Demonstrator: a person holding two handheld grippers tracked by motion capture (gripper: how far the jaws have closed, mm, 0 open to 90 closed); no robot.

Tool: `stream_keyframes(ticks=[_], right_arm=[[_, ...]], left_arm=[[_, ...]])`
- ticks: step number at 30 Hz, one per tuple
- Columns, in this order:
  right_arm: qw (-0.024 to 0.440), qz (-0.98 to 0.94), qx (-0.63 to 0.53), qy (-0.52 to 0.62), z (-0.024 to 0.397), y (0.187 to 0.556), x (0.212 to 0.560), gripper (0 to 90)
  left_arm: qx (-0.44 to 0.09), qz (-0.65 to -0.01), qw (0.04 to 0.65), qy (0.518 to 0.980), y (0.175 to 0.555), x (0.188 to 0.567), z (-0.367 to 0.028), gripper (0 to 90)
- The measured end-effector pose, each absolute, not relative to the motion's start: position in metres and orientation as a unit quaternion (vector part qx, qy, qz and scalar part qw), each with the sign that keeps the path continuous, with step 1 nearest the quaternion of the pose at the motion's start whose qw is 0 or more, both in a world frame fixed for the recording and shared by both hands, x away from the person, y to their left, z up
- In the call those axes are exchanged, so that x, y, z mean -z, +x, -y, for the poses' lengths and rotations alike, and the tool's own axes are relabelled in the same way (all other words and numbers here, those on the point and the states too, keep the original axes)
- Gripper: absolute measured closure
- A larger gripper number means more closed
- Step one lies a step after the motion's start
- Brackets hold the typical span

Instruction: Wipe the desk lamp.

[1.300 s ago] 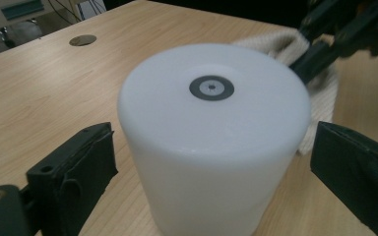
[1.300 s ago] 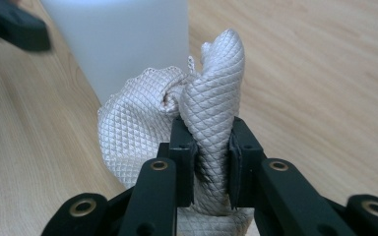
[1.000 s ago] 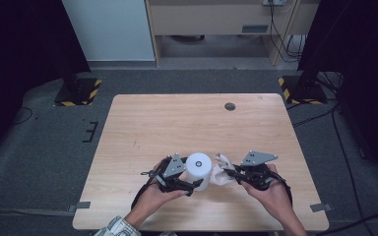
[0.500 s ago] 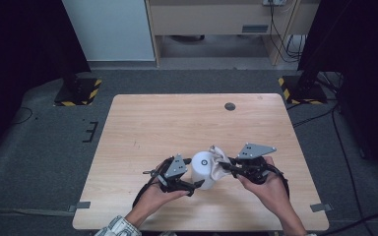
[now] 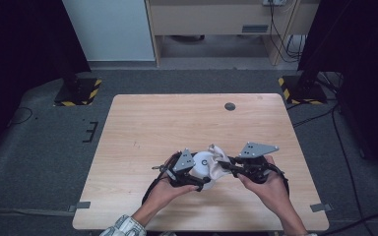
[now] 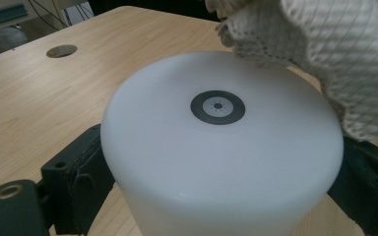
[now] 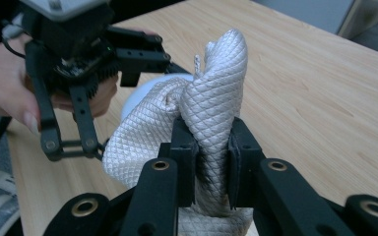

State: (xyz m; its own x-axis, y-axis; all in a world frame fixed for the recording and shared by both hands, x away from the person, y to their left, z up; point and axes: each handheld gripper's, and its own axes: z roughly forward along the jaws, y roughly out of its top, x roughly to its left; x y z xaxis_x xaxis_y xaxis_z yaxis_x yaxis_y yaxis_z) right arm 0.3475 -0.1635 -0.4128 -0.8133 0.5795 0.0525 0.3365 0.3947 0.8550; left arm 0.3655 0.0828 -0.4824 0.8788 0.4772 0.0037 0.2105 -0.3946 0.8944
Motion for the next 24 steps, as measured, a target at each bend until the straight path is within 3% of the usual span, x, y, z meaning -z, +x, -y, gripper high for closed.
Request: stream_keyframes(ticks=[8,24], right_arm=[[0.122,-0.83,-0.468,0.279,0.156,0.353,0.418,77.1],[0.087,-0.836,-0.442,0.314,0.162,0.366,0.465,77.7]], left_arm=[[-0.119,-0.186,0.508,0.833,0.353,0.481,-0.084,7.4],[-0.117,-0.181,0.516,0.829,0.348,0.484,-0.087,7.4]])
